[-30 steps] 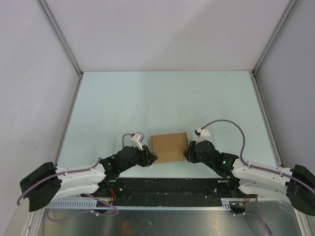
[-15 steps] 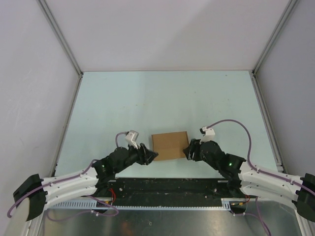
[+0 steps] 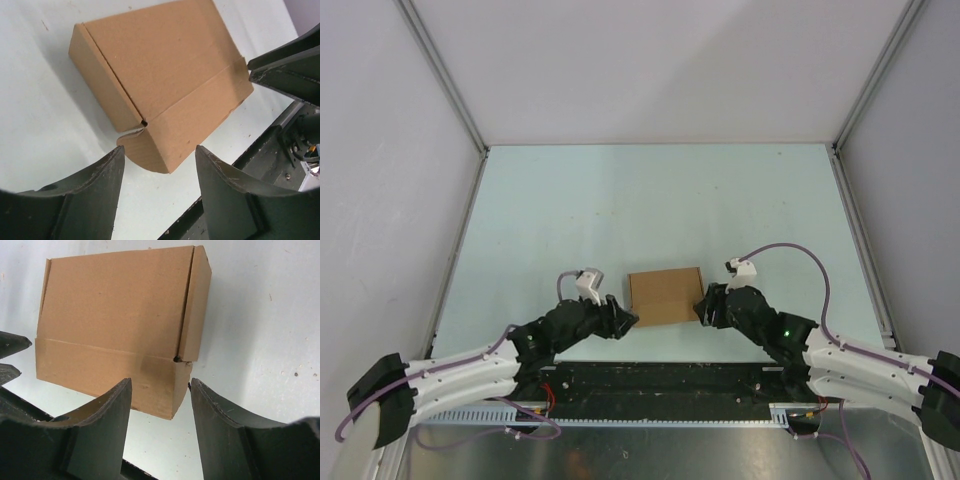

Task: Fold the paper box

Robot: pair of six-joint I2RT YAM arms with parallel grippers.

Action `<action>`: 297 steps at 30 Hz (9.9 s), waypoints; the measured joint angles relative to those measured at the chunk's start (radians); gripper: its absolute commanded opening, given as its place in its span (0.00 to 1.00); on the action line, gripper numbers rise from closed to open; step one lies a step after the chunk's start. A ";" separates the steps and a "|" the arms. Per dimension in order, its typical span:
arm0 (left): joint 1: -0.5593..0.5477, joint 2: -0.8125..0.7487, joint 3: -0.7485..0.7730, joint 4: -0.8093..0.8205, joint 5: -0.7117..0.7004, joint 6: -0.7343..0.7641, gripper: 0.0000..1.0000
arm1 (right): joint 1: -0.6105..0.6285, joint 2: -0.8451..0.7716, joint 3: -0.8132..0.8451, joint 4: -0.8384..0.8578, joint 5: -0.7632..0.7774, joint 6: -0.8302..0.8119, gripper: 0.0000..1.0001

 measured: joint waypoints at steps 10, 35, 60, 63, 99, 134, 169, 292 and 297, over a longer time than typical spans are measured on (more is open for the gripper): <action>-0.009 0.127 0.000 0.057 0.043 -0.016 0.58 | -0.001 0.023 0.000 0.001 0.000 0.000 0.55; -0.011 0.190 0.002 0.122 0.051 -0.024 0.55 | -0.190 0.174 0.000 0.225 -0.058 -0.066 0.64; -0.013 0.263 0.016 0.174 0.053 -0.023 0.49 | -0.252 0.351 0.000 0.418 -0.197 -0.079 0.57; -0.013 0.276 0.019 0.180 0.055 -0.023 0.46 | -0.252 0.353 0.000 0.420 -0.201 -0.079 0.57; -0.013 0.380 0.030 0.227 -0.005 0.013 0.35 | -0.254 0.379 0.000 0.453 -0.203 -0.080 0.53; -0.013 0.289 0.034 0.194 -0.005 0.030 0.40 | -0.067 0.026 -0.059 0.148 -0.003 -0.069 0.74; -0.013 0.344 0.051 0.192 -0.004 0.031 0.40 | -0.134 0.079 -0.159 0.367 -0.163 -0.095 0.60; -0.013 0.359 0.076 0.151 -0.051 0.064 0.37 | -0.060 0.090 -0.150 0.307 -0.111 -0.022 0.37; -0.013 0.359 0.076 0.164 -0.058 0.065 0.33 | -0.060 0.101 -0.150 0.319 -0.103 -0.032 0.37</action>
